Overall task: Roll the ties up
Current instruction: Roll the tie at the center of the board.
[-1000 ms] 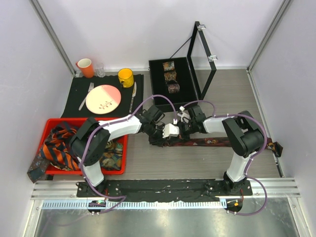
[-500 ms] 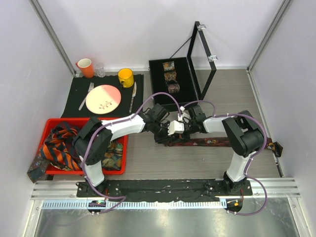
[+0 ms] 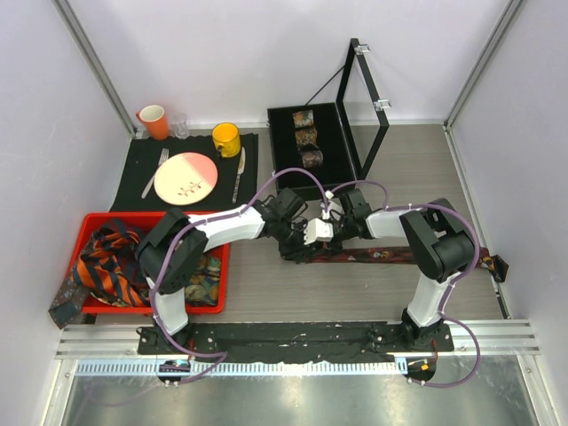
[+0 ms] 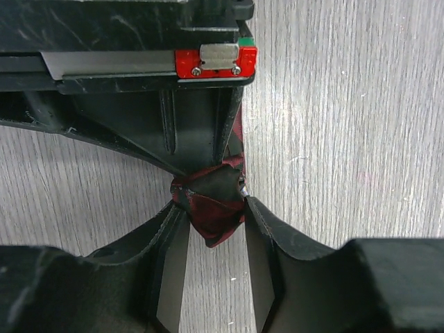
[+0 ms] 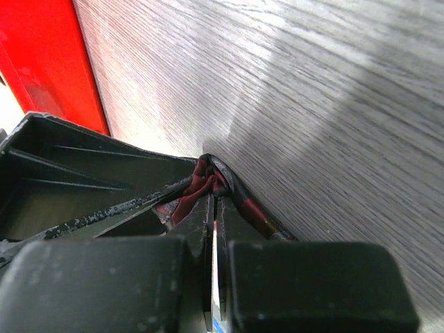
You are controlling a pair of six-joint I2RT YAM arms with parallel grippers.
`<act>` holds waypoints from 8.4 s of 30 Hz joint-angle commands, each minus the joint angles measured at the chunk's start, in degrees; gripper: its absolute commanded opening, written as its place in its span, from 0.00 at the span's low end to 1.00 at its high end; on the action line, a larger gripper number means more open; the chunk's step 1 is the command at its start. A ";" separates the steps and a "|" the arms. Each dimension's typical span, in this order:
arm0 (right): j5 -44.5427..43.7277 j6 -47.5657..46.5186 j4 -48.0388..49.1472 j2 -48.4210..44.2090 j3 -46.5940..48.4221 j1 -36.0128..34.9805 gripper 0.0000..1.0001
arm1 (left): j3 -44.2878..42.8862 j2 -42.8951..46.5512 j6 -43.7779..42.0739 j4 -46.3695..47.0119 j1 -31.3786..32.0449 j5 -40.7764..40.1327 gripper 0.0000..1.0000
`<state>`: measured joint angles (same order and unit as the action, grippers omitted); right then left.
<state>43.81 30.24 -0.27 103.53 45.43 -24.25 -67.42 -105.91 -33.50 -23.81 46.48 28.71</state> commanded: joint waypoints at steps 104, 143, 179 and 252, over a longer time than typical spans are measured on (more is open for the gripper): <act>-0.75 -8.09 -8.16 0.01 -1.66 5.79 0.01 | 13.45 9.14 7.57 21.07 -4.64 9.43 0.73; 0.67 -9.49 -9.75 -2.11 0.89 5.97 0.01 | 7.74 -0.97 -3.77 11.42 1.86 3.20 0.49; -1.54 -10.73 -6.85 1.42 -1.75 5.97 0.01 | 11.70 1.76 14.16 35.07 1.86 6.54 0.39; -0.93 -11.87 -11.68 -4.29 -0.87 7.81 0.01 | 1.59 -5.62 -1.14 16.25 2.74 2.49 0.85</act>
<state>47.79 20.91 -11.20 100.31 45.41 -16.86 -64.62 -109.21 -34.54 -9.10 47.83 31.03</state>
